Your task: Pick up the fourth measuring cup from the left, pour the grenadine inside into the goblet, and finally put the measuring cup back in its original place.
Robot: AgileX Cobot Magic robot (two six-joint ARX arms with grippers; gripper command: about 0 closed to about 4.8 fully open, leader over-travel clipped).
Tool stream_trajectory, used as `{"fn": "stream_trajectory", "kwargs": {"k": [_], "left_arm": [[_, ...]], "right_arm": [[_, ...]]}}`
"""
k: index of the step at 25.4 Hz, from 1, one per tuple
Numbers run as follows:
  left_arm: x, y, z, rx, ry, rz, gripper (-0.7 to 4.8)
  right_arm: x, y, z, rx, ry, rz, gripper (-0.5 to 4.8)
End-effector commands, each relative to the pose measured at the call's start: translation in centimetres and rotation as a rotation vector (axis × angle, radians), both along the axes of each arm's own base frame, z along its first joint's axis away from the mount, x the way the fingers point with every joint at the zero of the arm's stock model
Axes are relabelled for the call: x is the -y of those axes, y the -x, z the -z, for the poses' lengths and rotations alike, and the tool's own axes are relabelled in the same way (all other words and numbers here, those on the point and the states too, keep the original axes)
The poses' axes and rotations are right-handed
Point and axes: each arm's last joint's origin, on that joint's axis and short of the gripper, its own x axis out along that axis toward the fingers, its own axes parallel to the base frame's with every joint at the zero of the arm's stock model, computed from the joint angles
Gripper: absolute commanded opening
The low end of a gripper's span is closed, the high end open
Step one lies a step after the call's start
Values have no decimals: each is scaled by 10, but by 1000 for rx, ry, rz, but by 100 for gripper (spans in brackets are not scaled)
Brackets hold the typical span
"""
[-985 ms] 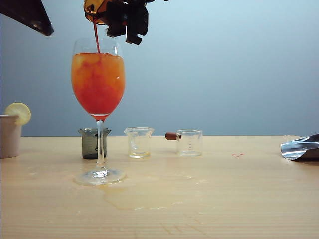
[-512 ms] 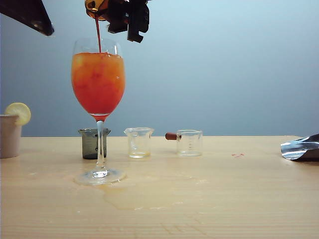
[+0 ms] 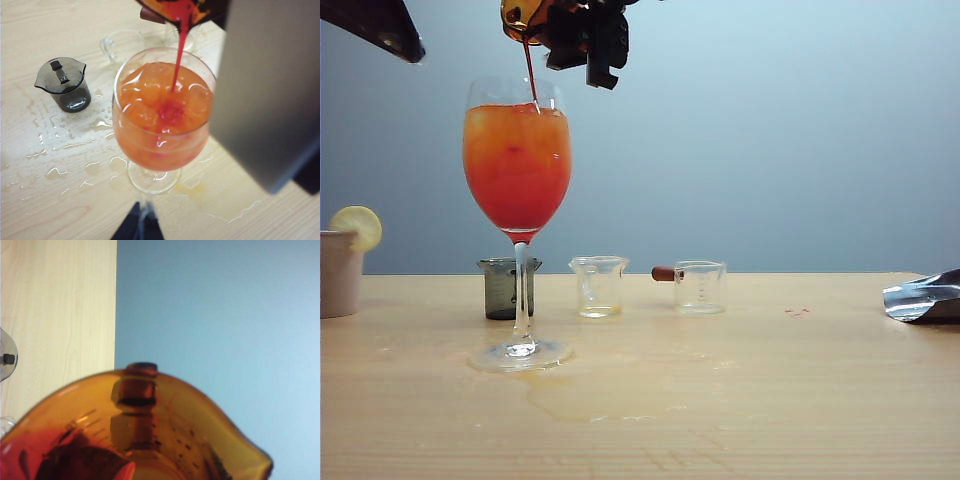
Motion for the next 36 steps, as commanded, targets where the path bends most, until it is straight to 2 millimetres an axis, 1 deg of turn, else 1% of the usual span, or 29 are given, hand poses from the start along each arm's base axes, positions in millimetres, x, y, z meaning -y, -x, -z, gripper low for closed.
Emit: {"fn": "stream_trajectory", "kwargs": {"k": [1,4,5,8,12,14,15,17,20,27,34,36], "left_arm": [[-2,3,-3,12,5,2,-5],[-6,6,-4,35,-32,-39,-5],[-8,7,-4,54,-79,-13,-5],[-12,5,-3,71,-132,32,-5],[-25,-3,-3,63,-102,97,-5],[-37,-9,-4,63,-44,127,-5],[-40,-10,-5,62,-14,134,-5],[-42,-12,-8,84,29,183,-5],[-41,-12,-9,113,46,249,-5],[-41,-11,-9,111,46,249,-5],[-42,-12,-8,106,18,211,-5],[-42,-12,-8,105,18,211,-5]], "right_arm": [[1,1,-8,24,-32,-3,85],[1,1,-8,24,-33,-3,85],[1,1,-8,24,-33,-3,85],[0,2,-8,24,-34,-3,85],[0,2,-8,24,-34,-3,85],[0,2,-8,24,-34,-3,85],[0,2,-8,24,-34,-3,85],[-1,3,-8,24,-35,-7,85],[-1,3,-8,25,-33,-12,85],[-1,3,-8,40,-12,-11,85],[-1,3,-8,84,51,-26,85],[-4,7,-8,98,70,-40,85]]}}
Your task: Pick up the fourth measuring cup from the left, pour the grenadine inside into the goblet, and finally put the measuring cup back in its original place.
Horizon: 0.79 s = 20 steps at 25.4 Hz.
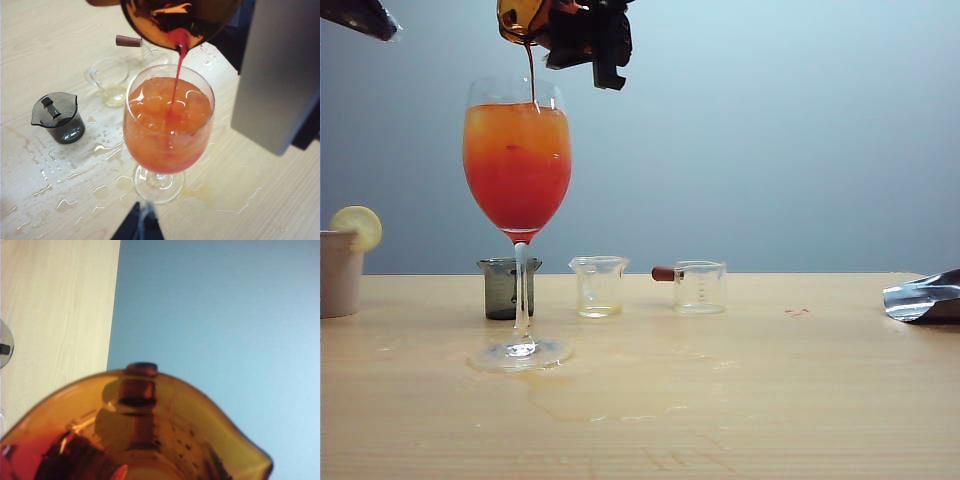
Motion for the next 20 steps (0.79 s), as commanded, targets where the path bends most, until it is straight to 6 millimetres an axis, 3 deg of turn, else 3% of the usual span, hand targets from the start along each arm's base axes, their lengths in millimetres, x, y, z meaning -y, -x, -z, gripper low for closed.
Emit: {"fn": "stream_trajectory", "kwargs": {"k": [1,20], "left_arm": [[-1,1,-2,13,1,0,-5],[-1,1,-2,5,7,-1,-5]], "right_arm": [[-2,5,-9,45,-15,-32,85],[-3,5,-10,93,33,-65,85]]}}
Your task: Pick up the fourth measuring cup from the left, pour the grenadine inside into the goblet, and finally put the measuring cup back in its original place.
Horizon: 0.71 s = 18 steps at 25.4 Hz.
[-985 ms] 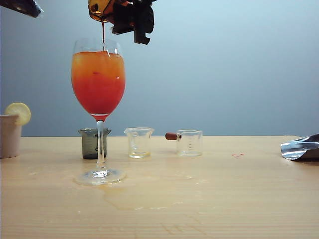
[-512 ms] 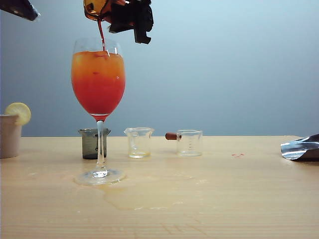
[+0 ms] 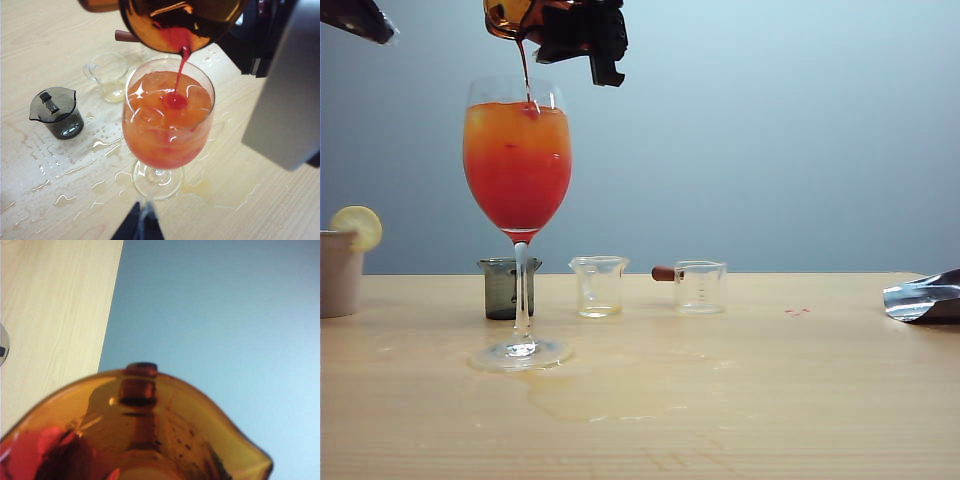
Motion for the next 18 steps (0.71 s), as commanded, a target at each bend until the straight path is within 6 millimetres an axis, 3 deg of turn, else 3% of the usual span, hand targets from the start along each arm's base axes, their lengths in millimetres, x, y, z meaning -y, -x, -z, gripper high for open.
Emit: {"fn": "stream_trajectory", "kwargs": {"k": [1,9,15,18], "left_arm": [[0,0,-3,20,10,1,-5],[1,2,-4,9,55,77,-5],[-19,-5,-6,27,102,-9,-5],[-18,-5,-8,46,120,45,-5]], "right_arm": [[1,1,-9,44,-18,-12,85],[2,-1,-9,64,-5,-10,85],[3,-3,-9,77,12,-14,85],[3,-2,-10,83,19,-25,85]]}}
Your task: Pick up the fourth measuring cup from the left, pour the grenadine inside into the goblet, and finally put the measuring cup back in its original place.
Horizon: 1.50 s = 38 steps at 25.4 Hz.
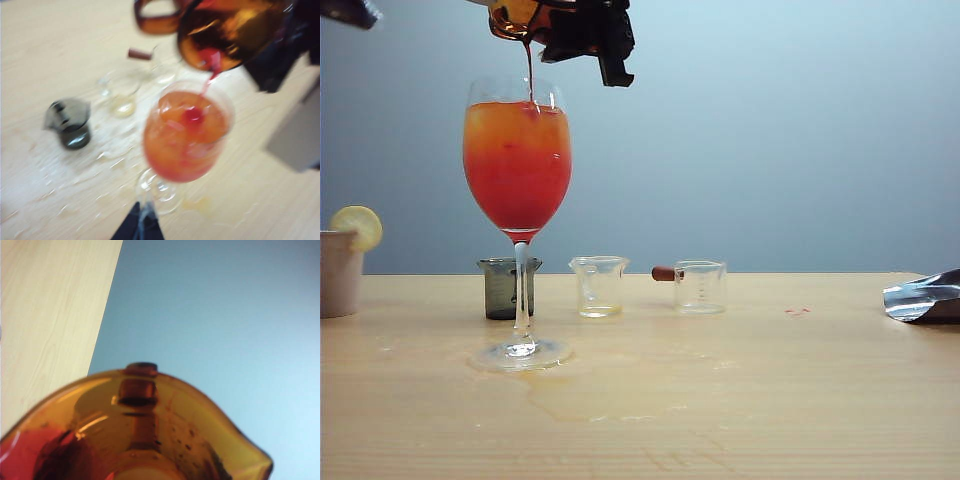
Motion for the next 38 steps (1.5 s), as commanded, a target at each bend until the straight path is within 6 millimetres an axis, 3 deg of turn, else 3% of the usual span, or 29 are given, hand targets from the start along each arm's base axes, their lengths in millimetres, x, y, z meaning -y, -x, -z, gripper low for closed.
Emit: {"fn": "stream_trajectory", "kwargs": {"k": [1,30,38], "left_arm": [[2,1,-4,43,22,83,-5],[0,3,2,44,-84,66,-5],[0,3,1,17,-45,46,-5]], "right_arm": [[1,1,-9,51,-11,-18,85],[-1,2,-13,178,61,-117,85],[-1,2,-13,0,-143,-92,84]]}}
